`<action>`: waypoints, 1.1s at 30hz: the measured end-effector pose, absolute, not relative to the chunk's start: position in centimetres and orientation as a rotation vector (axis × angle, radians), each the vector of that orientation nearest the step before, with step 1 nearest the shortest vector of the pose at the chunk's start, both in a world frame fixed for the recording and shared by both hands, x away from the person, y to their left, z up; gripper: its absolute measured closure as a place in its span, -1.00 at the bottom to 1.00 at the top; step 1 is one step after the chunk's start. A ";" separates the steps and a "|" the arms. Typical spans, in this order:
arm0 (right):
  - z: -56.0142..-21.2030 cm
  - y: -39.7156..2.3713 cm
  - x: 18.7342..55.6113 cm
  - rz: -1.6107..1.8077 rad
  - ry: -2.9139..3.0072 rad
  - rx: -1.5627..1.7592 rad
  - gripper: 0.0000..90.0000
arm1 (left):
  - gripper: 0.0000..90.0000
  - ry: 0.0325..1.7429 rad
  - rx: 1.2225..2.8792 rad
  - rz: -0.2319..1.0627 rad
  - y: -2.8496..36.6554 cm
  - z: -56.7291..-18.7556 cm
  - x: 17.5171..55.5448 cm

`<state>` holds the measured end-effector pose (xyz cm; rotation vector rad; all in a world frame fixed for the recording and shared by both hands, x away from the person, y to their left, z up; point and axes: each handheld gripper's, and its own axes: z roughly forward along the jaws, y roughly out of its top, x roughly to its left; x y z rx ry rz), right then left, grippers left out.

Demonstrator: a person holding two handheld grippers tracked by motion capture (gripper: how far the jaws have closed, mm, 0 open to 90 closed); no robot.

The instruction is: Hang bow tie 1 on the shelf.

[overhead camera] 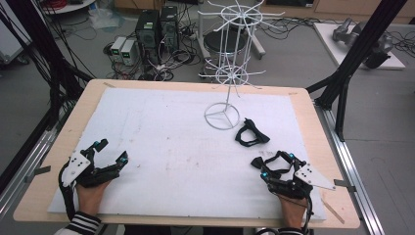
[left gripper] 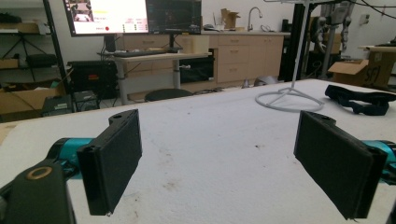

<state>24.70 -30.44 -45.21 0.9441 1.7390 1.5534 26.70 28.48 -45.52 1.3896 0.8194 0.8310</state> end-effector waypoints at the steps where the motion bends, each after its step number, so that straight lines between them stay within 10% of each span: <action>1: -45.2 -30.4 24.7 1.557 1.737 0.948 -0.78 | -0.65 0.820 1.388 0.830 28.5 -45.5 26.7; 33: -45.1 -30.4 24.7 1.547 1.733 0.953 -0.78 | -0.66 0.815 1.389 0.834 28.5 -45.5 26.7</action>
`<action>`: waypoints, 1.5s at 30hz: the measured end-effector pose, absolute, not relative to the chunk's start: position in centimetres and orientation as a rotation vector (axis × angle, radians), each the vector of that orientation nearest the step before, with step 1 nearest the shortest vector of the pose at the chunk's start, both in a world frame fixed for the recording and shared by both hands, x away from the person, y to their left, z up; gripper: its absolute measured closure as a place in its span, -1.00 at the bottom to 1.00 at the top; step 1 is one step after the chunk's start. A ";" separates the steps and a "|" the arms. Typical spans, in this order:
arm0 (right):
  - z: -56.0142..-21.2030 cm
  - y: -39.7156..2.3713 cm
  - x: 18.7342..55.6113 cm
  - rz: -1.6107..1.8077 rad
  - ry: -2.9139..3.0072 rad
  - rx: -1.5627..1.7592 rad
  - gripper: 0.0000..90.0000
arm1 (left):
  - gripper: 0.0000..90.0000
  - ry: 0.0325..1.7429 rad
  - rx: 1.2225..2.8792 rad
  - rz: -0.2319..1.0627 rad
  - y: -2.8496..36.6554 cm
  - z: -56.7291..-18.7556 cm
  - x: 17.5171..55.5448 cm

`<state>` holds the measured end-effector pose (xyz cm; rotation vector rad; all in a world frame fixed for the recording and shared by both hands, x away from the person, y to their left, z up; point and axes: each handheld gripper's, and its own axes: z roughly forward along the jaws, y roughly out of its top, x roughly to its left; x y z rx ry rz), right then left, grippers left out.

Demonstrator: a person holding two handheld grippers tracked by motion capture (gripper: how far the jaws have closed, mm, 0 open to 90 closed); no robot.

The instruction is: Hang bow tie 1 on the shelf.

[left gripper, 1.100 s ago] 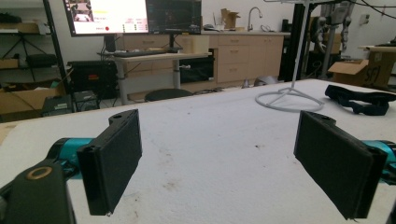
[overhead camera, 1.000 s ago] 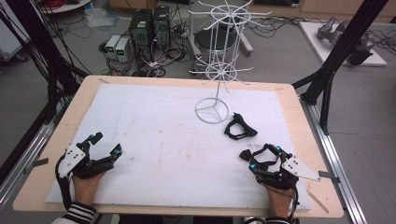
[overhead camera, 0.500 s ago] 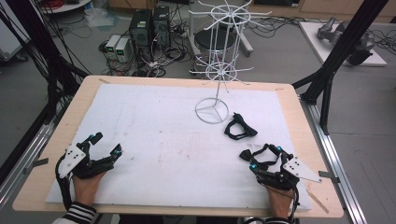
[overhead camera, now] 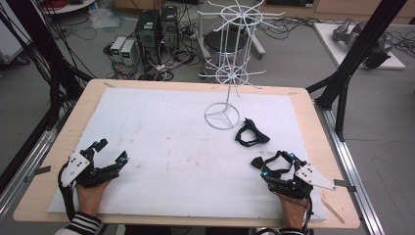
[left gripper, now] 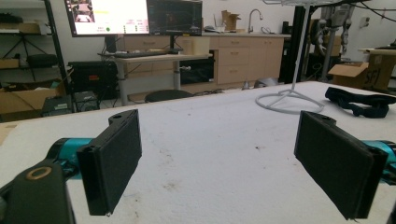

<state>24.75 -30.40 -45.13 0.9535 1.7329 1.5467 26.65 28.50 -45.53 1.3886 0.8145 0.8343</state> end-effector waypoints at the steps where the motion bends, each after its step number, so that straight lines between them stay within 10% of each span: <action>1: -45.1 -30.3 24.8 1.541 1.741 0.954 -0.78 | -0.66 0.815 1.389 0.834 28.5 -45.5 26.7; 45: -35.2 -30.6 31.7 1.352 2.013 0.996 -0.78 | -0.66 0.813 1.385 0.835 28.5 -45.5 26.6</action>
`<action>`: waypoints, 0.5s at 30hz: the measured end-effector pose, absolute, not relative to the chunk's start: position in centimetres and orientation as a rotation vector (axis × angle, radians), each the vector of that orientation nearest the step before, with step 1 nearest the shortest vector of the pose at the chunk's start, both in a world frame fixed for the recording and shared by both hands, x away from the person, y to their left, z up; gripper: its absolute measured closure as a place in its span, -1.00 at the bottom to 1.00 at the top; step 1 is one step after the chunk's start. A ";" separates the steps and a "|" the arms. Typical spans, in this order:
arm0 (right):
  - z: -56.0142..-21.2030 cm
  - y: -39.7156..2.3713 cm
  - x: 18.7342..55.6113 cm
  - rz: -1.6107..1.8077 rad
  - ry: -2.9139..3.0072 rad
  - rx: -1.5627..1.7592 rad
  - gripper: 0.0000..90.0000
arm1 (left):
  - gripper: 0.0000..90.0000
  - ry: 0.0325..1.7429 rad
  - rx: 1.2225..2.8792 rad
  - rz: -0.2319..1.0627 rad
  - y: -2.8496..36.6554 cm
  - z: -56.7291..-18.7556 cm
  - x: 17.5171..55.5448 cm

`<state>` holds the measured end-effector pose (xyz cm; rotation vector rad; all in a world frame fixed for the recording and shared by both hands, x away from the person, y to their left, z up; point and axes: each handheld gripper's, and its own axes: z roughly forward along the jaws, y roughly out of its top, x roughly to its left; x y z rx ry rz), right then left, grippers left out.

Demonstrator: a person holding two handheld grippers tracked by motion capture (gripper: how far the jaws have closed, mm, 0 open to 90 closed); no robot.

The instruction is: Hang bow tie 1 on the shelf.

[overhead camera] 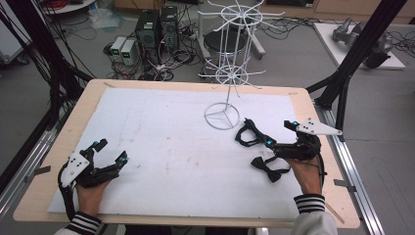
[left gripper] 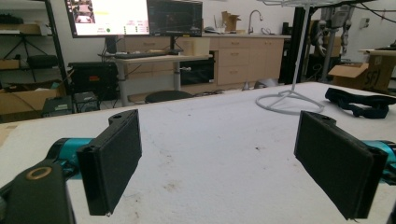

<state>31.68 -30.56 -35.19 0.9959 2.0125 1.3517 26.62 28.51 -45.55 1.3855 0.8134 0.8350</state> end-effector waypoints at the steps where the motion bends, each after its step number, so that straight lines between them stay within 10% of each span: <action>1: -35.1 -30.5 31.9 1.344 2.026 1.001 -0.78 | -0.66 0.813 1.385 0.835 28.5 -45.5 26.6; 15: -34.3 -29.5 35.5 1.181 2.205 1.004 -0.78 | -0.66 0.813 1.384 0.836 28.5 -45.5 26.6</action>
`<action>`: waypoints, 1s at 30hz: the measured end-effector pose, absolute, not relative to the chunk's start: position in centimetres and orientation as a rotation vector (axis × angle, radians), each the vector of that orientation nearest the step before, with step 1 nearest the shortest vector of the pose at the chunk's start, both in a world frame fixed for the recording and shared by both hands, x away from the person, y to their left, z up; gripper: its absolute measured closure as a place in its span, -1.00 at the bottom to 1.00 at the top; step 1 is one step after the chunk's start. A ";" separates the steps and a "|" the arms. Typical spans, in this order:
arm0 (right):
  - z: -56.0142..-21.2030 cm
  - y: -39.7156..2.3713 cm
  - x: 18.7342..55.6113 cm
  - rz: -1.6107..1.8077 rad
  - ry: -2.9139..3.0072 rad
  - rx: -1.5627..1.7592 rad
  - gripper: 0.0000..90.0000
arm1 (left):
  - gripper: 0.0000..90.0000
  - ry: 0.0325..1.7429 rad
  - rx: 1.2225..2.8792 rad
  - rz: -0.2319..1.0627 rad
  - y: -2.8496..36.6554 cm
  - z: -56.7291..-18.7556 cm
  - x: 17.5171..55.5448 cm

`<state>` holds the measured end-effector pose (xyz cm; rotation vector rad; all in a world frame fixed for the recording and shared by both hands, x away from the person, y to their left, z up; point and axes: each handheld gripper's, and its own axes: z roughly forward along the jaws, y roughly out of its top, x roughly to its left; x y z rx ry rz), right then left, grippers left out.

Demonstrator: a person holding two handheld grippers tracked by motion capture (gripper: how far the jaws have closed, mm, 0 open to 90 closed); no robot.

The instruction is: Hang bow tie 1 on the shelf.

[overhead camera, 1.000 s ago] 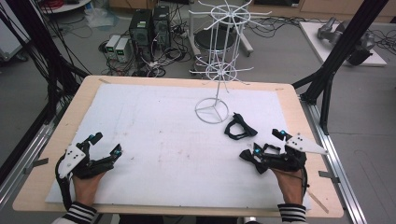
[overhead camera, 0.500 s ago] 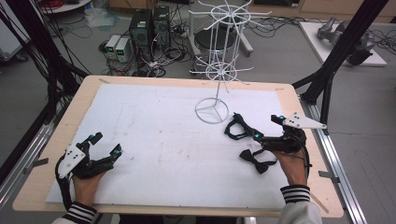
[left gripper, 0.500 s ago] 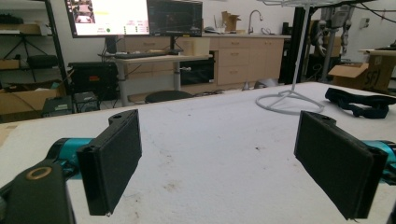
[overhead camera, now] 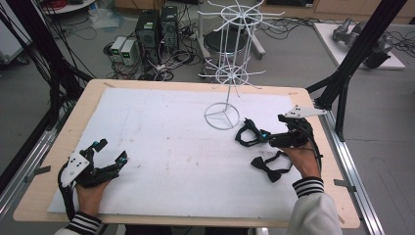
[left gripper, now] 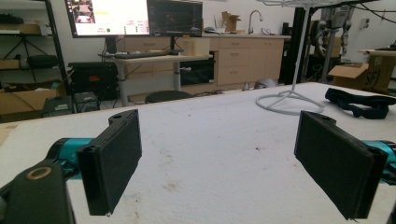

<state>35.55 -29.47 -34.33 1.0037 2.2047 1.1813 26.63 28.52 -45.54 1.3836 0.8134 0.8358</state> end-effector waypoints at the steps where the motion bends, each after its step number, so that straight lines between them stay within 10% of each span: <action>1: -34.4 -29.3 36.0 1.149 2.237 1.016 -0.78 | -0.66 0.814 1.382 0.835 28.5 -45.6 26.6; 30: -37.2 -27.7 41.0 0.891 2.430 1.112 -0.78 | -0.66 0.814 1.378 0.834 28.5 -45.5 26.7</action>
